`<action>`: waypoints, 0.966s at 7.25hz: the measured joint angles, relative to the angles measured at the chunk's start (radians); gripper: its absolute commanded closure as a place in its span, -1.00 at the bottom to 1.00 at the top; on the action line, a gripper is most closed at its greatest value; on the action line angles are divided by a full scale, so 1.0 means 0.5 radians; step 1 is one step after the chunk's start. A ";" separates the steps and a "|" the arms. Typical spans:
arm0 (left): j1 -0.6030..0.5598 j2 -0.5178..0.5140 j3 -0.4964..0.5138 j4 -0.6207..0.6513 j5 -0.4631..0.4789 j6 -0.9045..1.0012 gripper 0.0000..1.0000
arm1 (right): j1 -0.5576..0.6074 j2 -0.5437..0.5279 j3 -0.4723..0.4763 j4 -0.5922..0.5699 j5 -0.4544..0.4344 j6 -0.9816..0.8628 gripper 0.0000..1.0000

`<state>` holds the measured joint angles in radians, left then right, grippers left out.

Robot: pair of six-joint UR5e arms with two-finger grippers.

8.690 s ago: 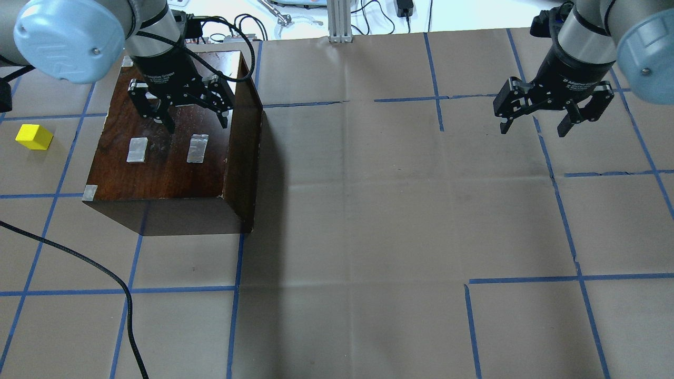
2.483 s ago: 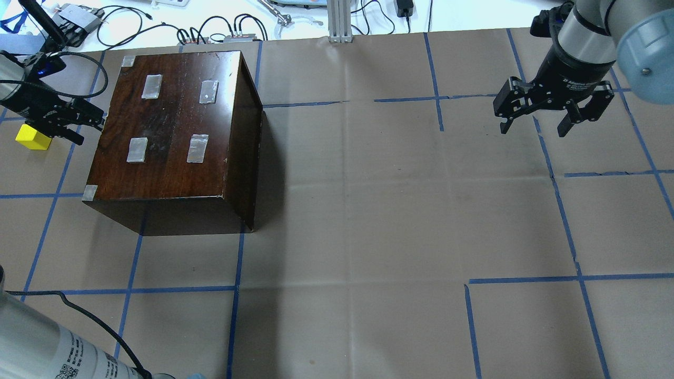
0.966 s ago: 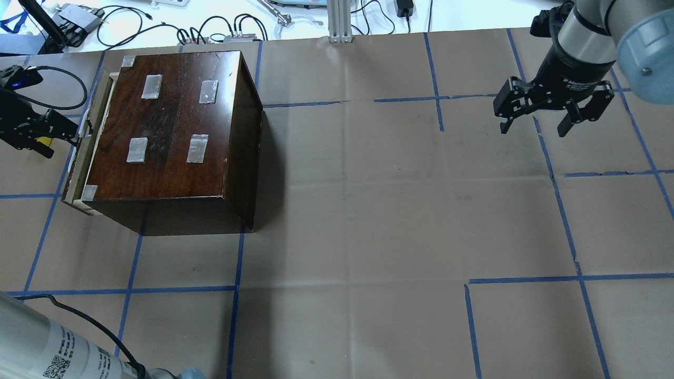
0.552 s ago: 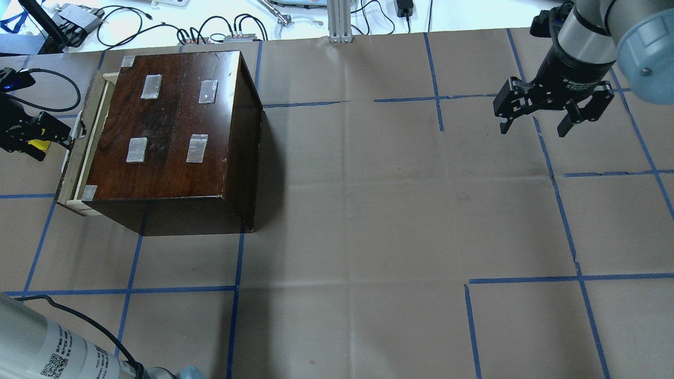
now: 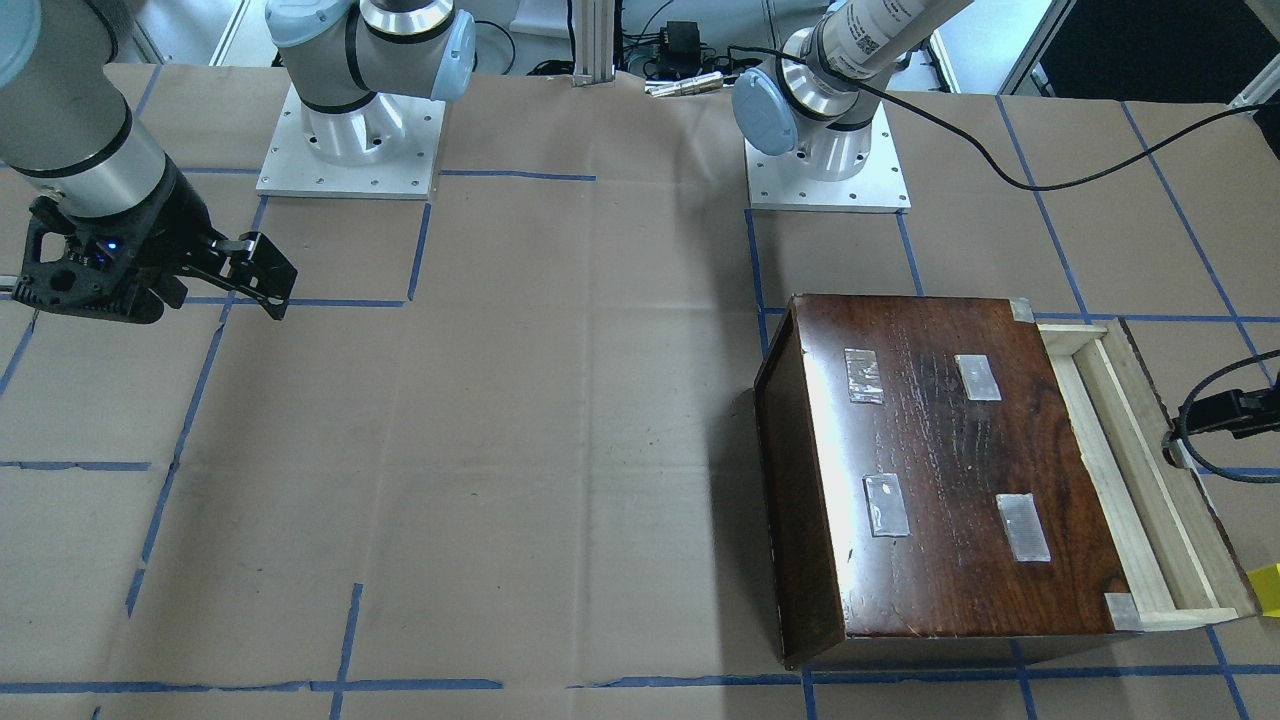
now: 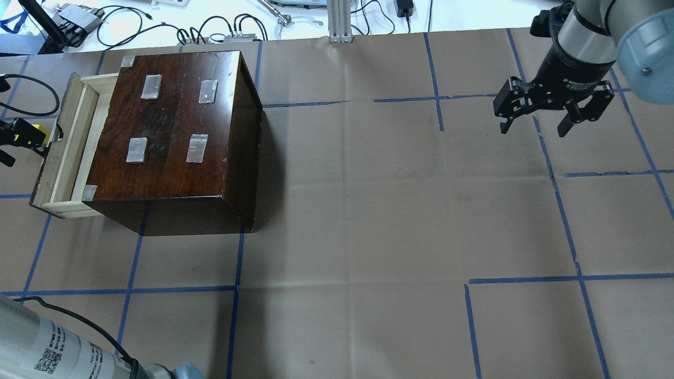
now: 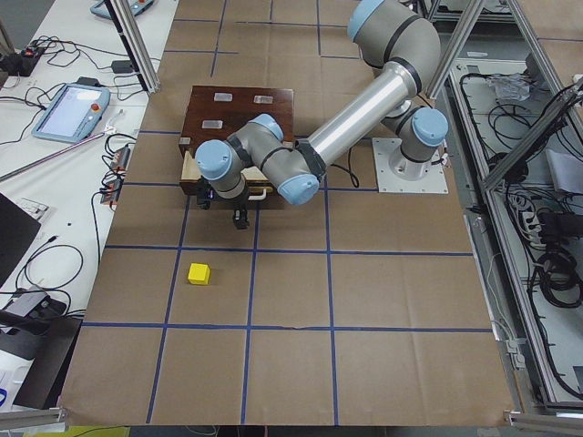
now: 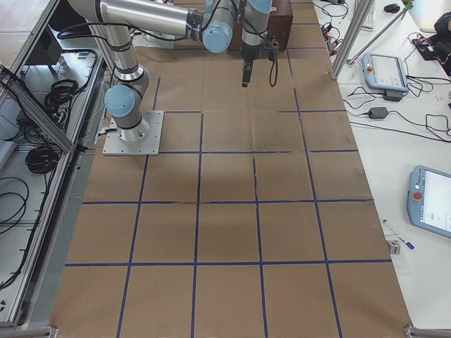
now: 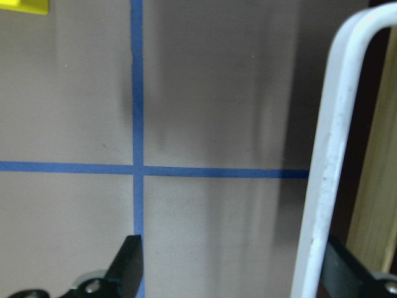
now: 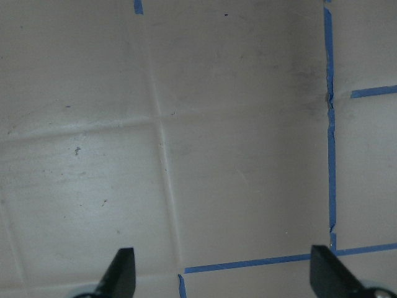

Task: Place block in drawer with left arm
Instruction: 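Pull the drawer out away from the cabinet with the left gripper, then release the handle and move the left gripper over the yellow cube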

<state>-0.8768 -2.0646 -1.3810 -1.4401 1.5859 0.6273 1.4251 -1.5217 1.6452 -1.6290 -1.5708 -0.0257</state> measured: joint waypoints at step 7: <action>0.053 -0.031 0.048 0.025 0.120 0.039 -0.92 | 0.000 0.000 0.000 0.000 0.000 0.001 -1.00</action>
<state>-0.8503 -2.0798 -1.3572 -1.4273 1.6459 0.6470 1.4251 -1.5217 1.6451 -1.6291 -1.5708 -0.0252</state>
